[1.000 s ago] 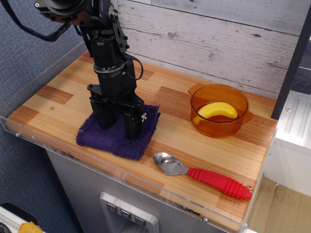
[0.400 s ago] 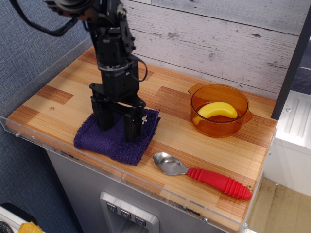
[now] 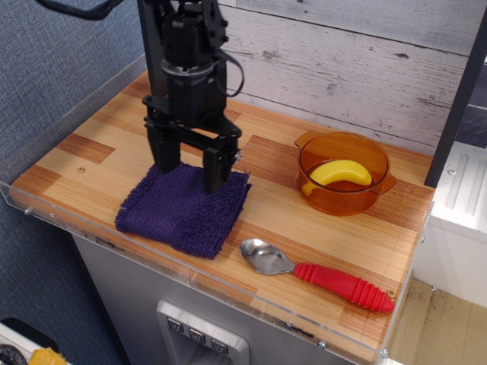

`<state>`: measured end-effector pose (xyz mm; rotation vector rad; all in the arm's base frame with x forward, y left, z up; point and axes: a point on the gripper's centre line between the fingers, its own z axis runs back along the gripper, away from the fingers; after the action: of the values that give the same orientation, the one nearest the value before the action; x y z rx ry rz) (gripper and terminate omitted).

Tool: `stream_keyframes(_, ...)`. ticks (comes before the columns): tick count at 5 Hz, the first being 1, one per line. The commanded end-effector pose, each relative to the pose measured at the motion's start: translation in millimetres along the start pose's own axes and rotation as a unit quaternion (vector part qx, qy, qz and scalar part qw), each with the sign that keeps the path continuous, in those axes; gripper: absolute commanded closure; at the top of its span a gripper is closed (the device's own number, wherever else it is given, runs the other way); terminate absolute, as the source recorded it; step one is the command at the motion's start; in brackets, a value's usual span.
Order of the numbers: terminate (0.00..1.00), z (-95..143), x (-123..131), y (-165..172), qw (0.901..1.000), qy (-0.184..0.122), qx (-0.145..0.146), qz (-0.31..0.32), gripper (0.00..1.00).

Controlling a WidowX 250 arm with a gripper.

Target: Move the cloth to the left of the spoon.

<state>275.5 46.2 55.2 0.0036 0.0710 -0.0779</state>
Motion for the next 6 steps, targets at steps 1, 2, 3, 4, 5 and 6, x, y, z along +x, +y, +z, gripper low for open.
stream_keyframes(1,0.00,48.6,28.8,-11.4,0.9966,-0.055,0.025,0.056,0.00)
stream_keyframes(2,0.00,60.7,41.3,-31.9,0.9960,-0.057,0.036,0.059,0.00)
stream_keyframes(3,0.00,75.7,46.5,-59.8,0.9965,-0.068,0.031,0.036,0.00)
stream_keyframes(4,0.00,86.4,45.5,-84.4,0.9961,-0.077,0.028,0.032,0.00)
stream_keyframes(5,0.00,86.4,45.5,-84.4,0.9961,-0.077,0.028,0.032,0.00)
stream_keyframes(6,0.00,86.4,45.5,-84.4,0.9961,-0.077,0.028,0.032,0.00)
